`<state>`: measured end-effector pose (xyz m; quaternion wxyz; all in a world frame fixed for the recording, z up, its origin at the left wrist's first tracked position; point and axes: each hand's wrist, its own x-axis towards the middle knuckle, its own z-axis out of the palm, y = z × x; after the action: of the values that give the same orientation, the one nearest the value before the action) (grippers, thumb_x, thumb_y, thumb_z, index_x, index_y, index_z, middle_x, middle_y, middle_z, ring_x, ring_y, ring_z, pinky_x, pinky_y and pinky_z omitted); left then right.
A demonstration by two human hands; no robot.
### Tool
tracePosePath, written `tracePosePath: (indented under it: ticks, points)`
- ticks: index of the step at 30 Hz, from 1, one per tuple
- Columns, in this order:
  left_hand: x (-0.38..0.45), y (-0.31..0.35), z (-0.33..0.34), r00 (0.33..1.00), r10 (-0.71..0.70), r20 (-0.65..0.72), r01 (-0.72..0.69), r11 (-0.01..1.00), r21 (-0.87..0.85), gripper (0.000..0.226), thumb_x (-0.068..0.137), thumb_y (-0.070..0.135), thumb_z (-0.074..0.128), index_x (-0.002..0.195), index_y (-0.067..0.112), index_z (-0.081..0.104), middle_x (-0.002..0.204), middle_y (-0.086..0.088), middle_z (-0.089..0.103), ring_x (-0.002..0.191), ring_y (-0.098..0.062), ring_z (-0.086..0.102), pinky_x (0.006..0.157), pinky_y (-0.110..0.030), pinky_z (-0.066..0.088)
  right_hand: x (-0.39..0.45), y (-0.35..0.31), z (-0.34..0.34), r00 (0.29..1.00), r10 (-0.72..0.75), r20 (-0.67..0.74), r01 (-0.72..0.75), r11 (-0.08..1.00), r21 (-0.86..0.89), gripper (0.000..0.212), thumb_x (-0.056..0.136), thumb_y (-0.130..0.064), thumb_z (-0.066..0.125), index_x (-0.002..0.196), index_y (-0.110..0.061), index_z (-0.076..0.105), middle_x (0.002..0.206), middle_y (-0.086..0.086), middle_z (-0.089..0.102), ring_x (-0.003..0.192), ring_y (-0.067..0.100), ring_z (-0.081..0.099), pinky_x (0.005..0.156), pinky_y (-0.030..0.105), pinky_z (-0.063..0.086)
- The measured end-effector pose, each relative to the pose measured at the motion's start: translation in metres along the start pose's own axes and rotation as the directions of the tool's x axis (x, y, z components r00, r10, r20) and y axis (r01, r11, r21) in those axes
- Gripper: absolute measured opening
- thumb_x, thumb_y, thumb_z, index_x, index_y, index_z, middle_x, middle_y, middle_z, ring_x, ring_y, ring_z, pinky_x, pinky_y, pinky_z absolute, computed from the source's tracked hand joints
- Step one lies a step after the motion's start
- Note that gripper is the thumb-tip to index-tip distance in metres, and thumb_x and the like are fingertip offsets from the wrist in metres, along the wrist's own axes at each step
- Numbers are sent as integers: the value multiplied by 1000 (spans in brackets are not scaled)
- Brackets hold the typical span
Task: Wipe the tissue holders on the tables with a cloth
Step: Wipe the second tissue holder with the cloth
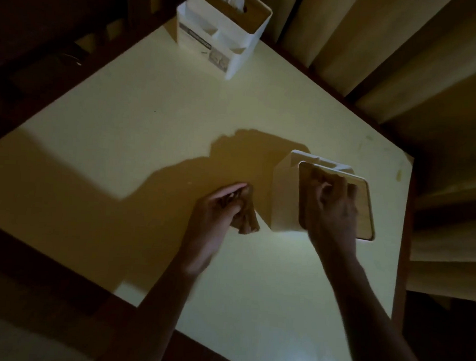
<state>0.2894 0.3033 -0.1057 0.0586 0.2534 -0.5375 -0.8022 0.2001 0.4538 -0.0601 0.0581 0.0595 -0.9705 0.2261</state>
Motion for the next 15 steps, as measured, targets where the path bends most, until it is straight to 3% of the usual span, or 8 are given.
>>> tracePosePath:
  ticks: [3,5,11,15]
  points:
    - [1,0,-3,993,-109,-36,104,987,-126,32,93,5,55,114,24,66,103,1,71,89,-15,71,68,-24,56,-5,-17,20,981,194,7,-191,970,-151,64,99,-46,32,145,-2,21,152,23,22,142,34,18,117,49,10]
    - [1,1,-5,990,-131,-59,120,980,-158,33,92,4,55,111,28,67,109,3,69,90,-14,69,66,-24,57,-8,-17,26,981,190,-41,-194,961,-197,65,100,-46,29,146,0,19,154,23,18,145,33,13,118,47,7]
    - [-6,2,-16,991,-52,-122,37,992,-120,34,90,4,58,111,28,65,101,11,68,79,3,67,60,-10,49,-15,-4,23,1000,-25,11,26,974,-226,64,99,-51,22,145,-6,26,154,20,22,144,35,15,116,48,12]
    - [-2,8,-18,988,-66,-140,42,985,-165,35,91,1,55,107,31,65,111,4,66,93,-9,66,66,-17,55,-11,11,6,953,-261,157,284,947,-152,69,95,-56,22,148,-11,27,156,12,23,145,27,16,117,48,19]
